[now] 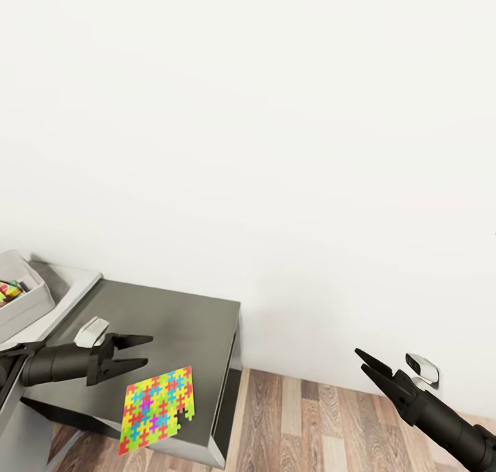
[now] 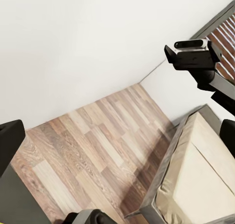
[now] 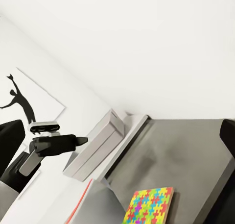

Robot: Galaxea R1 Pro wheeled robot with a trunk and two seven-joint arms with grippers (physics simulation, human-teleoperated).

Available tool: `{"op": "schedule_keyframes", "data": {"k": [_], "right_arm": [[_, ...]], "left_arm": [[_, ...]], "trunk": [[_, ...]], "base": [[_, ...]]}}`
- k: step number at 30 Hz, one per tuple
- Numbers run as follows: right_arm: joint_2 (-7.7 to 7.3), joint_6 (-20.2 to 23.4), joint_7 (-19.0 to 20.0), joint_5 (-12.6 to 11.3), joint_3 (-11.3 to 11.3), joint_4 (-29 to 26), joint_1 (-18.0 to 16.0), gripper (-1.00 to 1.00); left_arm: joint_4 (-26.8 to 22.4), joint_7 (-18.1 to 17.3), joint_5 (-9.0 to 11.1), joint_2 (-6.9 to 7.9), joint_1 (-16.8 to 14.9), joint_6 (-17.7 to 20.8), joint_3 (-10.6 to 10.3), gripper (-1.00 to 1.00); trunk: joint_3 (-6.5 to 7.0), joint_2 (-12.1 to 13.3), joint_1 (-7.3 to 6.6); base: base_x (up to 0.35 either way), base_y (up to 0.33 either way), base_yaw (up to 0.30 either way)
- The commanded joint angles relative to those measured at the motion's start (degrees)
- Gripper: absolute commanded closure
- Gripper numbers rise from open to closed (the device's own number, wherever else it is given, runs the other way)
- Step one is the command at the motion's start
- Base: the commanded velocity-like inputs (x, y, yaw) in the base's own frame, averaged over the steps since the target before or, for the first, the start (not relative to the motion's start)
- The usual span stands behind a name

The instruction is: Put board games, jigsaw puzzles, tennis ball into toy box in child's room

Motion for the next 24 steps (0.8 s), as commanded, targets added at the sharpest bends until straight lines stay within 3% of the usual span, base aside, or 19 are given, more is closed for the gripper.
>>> {"op": "schedule_keyframes", "data": {"k": [1, 18, 24], "right_arm": [[-0.03, 0.52, -0.02, -0.34, 0.01, -0.04, 0.00, -1.00], [-0.04, 0.59, -0.17, -0.36, 0.01, -0.04, 0.00, -1.00], [0.03, 0.60, -0.19, -0.36, 0.08, -0.04, 0.01, -1.00]], "left_arm": [[-0.03, -0.21, -0.02, 0.02, -0.03, 0.61, -0.01, -1.00], [-0.09, -0.21, -0.02, 0.12, 0.01, 0.61, 0.06, -1.00], [-0.13, -0.21, -0.02, 0.11, 0.05, 0.61, 0.05, -1.00]], "trunk": [[0.00, -0.10, 0.04], [1.44, -0.10, 0.04], [1.75, -0.10, 0.04]], "base": [[0.000, -0.019, 0.000], [-0.028, -0.003, 0.029], [-0.013, 0.000, 0.142]]}}
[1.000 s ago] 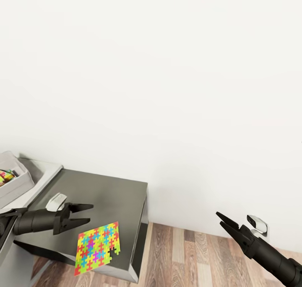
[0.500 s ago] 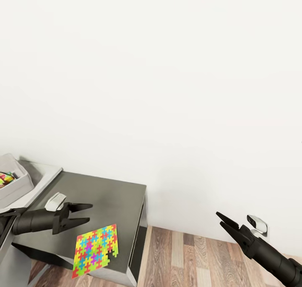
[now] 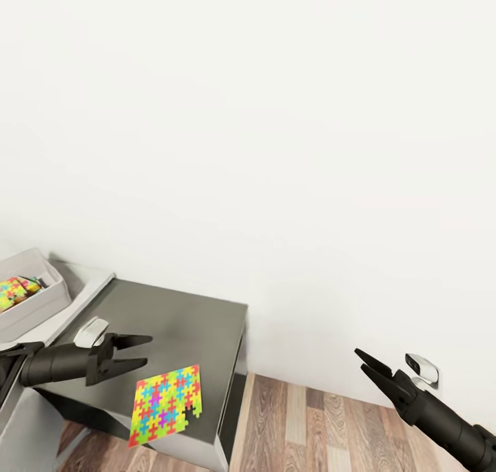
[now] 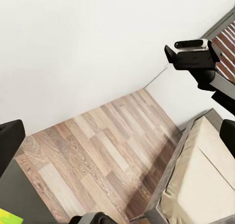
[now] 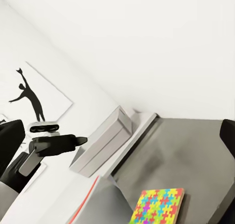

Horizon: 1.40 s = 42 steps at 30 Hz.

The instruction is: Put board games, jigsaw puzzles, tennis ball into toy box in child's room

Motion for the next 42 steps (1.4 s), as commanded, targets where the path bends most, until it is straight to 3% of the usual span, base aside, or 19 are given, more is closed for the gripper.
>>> {"op": "schedule_keyframes", "data": {"k": [1, 42], "right_arm": [[-0.05, 0.52, -0.02, -0.35, -0.03, -0.04, 0.01, -1.00], [-0.07, 0.49, -0.03, -0.36, -0.07, -0.24, 0.01, -1.00]], "left_arm": [[-0.02, -0.22, -0.03, 0.02, -0.05, 0.61, -0.02, -1.00], [-0.14, -0.22, 0.06, 0.09, 0.04, 0.61, 0.16, -1.00]], "trunk": [[-0.03, -0.10, 0.04], [2.78, -0.10, 0.04]], "base": [[-0.003, 0.000, 0.199], [-0.026, -0.015, 0.210]]}}
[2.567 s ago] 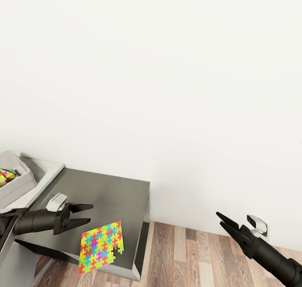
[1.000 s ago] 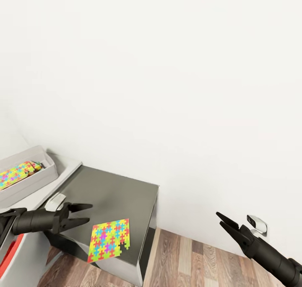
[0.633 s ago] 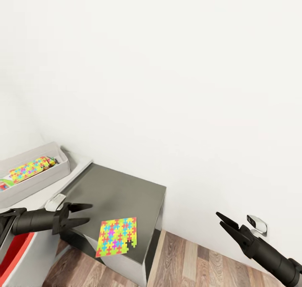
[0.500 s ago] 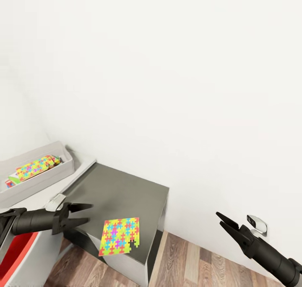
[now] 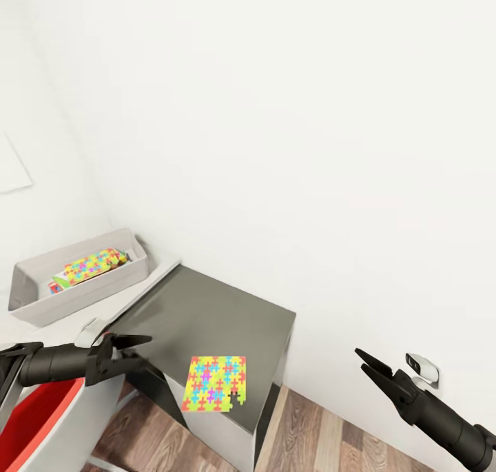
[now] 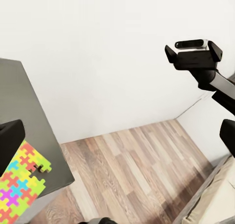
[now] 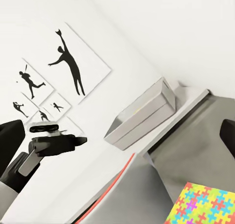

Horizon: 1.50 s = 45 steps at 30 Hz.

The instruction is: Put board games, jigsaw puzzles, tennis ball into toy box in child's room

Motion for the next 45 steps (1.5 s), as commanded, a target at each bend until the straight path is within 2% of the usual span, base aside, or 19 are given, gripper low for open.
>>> {"op": "schedule_keyframes", "data": {"k": [1, 13, 30, 37, 45], "right_arm": [[-0.03, 0.51, -0.02, -0.37, -0.01, -0.06, 0.01, -1.00], [-0.04, 0.56, -0.02, -0.37, -0.01, -0.03, 0.01, -1.00], [-0.01, 0.61, -0.07, -0.37, -0.01, 0.11, 0.01, -1.00], [0.04, 0.55, -0.17, -0.37, 0.01, 0.10, 0.02, -1.00], [0.04, 0.64, -0.20, -0.37, -0.01, 0.37, 0.02, -1.00]], "left_arm": [[0.00, -0.22, -0.03, 0.02, -0.05, 0.61, -0.02, -1.00], [0.00, -0.22, -0.03, 0.03, -0.05, 0.61, 0.06, -1.00], [0.00, -0.22, -0.03, 0.04, -0.05, 0.61, 0.10, -1.00], [0.00, -0.22, -0.03, 0.03, 0.02, 0.61, 1.64, -1.00], [0.00, -0.22, -0.03, 0.03, 0.03, 0.61, 2.05, -1.00]], "trunk": [[-0.03, -0.11, 0.03], [0.41, -0.11, 0.03], [1.62, -0.11, 0.03], [1.67, -0.11, 0.03], [1.67, -0.11, 0.03]], "base": [[-0.015, 0.000, 0.205], [-0.048, 0.087, 0.081], [-0.088, 0.075, -0.050], [-0.085, 0.078, -0.006], [-0.038, 0.124, 0.000]]}}
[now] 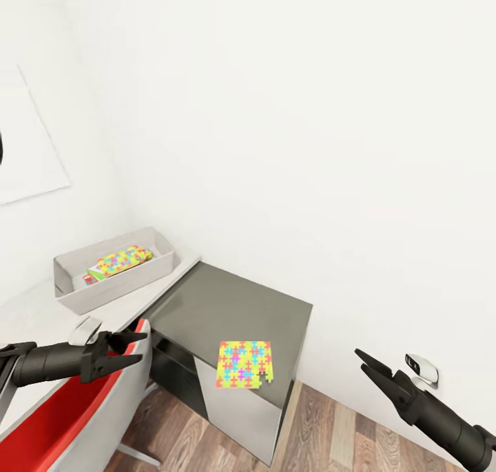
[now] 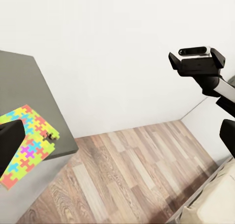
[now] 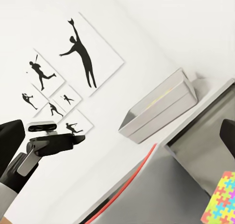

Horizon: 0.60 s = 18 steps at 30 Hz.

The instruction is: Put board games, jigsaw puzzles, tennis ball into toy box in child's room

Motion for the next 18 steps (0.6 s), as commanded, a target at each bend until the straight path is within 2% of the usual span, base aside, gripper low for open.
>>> {"op": "schedule_keyframes", "data": {"k": [1, 10, 18], "right_arm": [[-0.02, 0.53, -0.02, -0.36, 0.01, -0.03, -0.01, -1.00], [-0.02, 0.92, -0.26, -0.38, 0.02, 0.06, -0.02, -1.00], [0.01, 1.06, -0.69, -0.50, 0.01, 0.27, -0.02, -1.00]], "left_arm": [[-0.01, -0.22, -0.02, 0.02, -0.04, 0.61, 0.00, -1.00], [-0.01, -0.22, -0.02, 0.04, -0.04, 0.61, 0.03, -1.00], [-0.01, -0.22, -0.02, 0.02, -0.04, 0.61, 0.03, -1.00]], "trunk": [[-0.11, -0.11, 0.03], [-0.11, -0.11, 0.03], [-0.11, -0.11, 0.03]], "base": [[-0.010, 0.039, 0.000], [-0.002, 0.092, 0.000], [0.000, 0.020, 0.000]]}}
